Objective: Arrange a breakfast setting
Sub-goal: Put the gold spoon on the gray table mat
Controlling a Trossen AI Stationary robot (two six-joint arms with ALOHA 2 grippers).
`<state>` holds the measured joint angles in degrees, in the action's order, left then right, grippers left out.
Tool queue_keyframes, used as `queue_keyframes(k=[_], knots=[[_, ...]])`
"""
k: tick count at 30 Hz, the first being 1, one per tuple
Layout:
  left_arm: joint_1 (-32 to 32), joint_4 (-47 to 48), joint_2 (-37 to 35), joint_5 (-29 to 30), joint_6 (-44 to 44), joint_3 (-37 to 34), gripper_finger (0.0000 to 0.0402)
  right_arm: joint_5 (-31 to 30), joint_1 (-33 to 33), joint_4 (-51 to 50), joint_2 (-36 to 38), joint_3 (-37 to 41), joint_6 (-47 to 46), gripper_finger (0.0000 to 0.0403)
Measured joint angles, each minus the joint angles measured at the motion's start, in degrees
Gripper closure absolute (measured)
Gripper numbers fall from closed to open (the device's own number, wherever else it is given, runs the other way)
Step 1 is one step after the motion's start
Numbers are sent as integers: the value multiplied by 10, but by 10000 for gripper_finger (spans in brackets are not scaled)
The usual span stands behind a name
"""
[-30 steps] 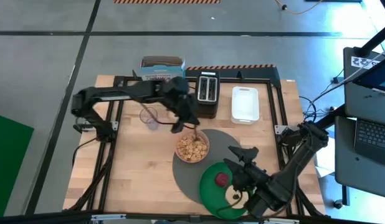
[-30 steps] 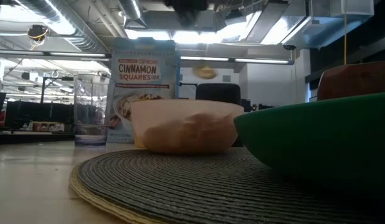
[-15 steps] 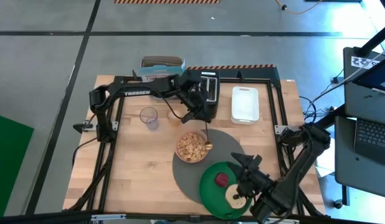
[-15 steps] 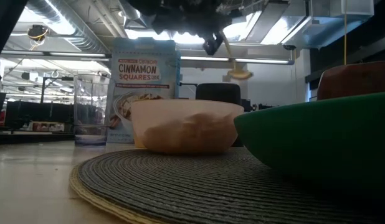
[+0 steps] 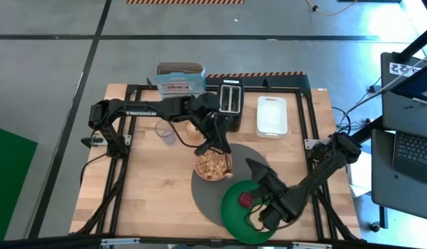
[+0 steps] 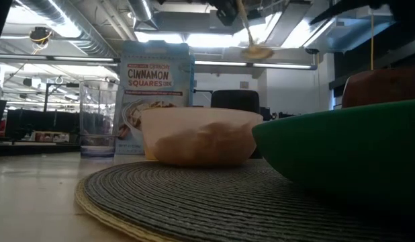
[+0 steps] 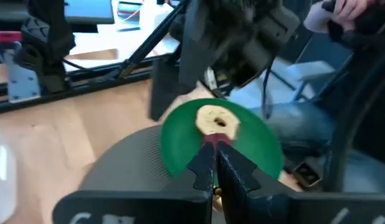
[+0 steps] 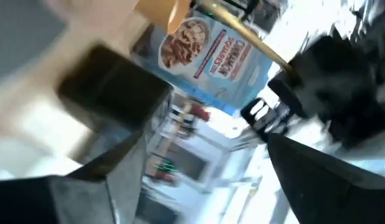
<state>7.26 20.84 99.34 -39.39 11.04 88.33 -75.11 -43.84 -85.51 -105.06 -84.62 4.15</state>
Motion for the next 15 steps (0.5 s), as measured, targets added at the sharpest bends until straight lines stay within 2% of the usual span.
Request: queue_keyframes(k=[4,8,11,15], knots=[[5,0,-1,-55,-23,0,400,-8,25,68,0,0,213,132],[27,-5,-1,-115,-36,0,399,-2,43,167,0,0,326,163],[47,-5,-1,-145,-49,0,399,51,51,254,0,0,422,180],[63,2,-1,-152,-49,0,399,130,48,368,0,0,513,194]])
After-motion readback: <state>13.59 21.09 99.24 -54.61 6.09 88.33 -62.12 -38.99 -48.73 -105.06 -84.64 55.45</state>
